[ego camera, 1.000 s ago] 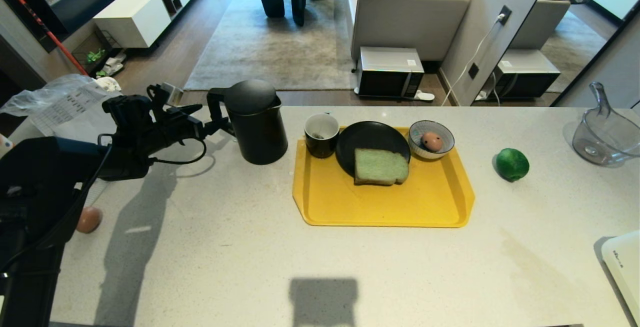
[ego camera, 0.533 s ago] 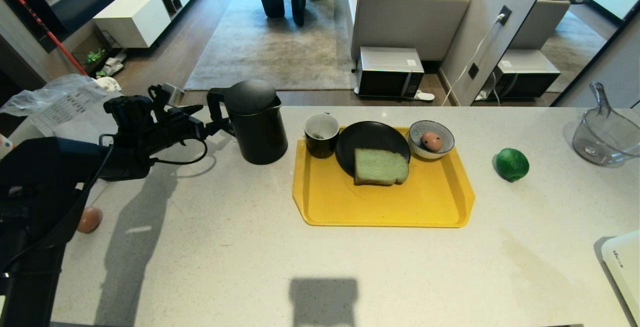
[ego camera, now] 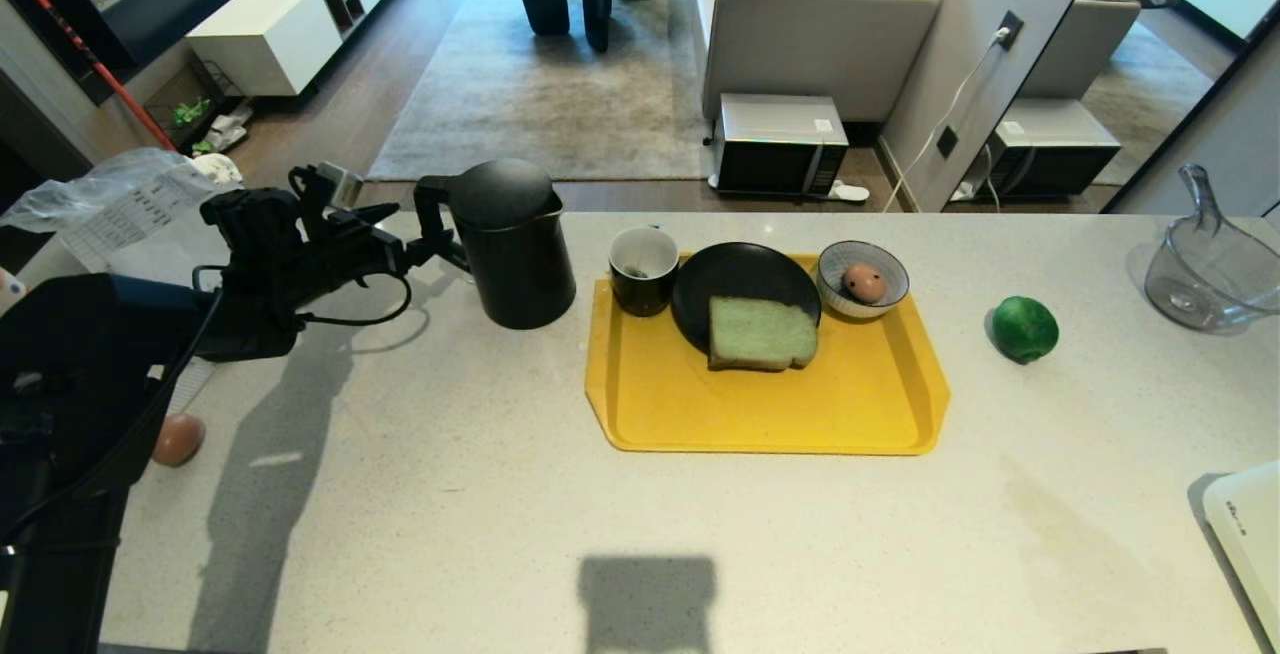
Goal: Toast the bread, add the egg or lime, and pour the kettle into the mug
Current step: Pick up the kettle
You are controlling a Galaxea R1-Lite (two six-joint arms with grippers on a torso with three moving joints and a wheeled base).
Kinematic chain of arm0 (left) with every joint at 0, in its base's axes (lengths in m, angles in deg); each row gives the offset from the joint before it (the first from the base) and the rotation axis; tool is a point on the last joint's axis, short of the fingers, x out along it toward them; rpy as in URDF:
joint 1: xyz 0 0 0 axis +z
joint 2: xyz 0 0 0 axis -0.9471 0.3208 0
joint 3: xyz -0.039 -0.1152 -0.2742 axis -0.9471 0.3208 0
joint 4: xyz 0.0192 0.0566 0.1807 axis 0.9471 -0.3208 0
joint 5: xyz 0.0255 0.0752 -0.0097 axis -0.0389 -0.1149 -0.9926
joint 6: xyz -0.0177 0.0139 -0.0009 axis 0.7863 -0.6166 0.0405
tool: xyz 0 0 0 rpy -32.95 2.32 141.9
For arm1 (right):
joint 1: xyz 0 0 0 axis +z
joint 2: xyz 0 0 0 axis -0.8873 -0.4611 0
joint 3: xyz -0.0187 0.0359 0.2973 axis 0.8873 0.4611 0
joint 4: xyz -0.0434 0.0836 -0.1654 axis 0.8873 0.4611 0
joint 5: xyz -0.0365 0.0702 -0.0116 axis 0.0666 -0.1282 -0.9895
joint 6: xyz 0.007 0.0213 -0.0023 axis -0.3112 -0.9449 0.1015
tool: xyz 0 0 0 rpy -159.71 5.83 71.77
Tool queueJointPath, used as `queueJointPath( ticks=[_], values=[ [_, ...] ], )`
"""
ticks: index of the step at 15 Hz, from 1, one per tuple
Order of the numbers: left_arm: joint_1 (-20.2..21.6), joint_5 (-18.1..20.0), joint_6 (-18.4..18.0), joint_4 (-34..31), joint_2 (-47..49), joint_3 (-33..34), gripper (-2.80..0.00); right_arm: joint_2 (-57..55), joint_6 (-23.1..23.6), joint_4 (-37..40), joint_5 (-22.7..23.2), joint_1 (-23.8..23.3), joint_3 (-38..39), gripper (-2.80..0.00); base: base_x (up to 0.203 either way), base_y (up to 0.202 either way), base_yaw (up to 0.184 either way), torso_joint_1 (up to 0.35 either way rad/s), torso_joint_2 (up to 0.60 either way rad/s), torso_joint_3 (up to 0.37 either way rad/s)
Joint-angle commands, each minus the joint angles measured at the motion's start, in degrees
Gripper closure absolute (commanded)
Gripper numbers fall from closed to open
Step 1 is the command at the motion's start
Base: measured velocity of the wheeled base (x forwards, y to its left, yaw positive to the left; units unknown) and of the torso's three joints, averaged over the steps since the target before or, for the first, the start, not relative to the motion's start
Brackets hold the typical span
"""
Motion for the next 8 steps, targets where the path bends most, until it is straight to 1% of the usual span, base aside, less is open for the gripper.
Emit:
queueJointPath(
  ticks=[1, 8],
  values=[
    [-0.01, 0.28, -0.06, 0.17, -0.03, -0.01, -2.8, -0.02, 0.02, 0.0, 0.02, 0.02, 0.0, 0.0, 0.0, 0.0, 0.0, 0.0, 0.0, 0.0],
    [0.08, -1.03, -0.15, 1.04, -0.12, -0.01, -2.8, -0.02, 0.02, 0.0, 0.02, 0.02, 0.0, 0.0, 0.0, 0.0, 0.0, 0.0, 0.0, 0.0]
  ],
)
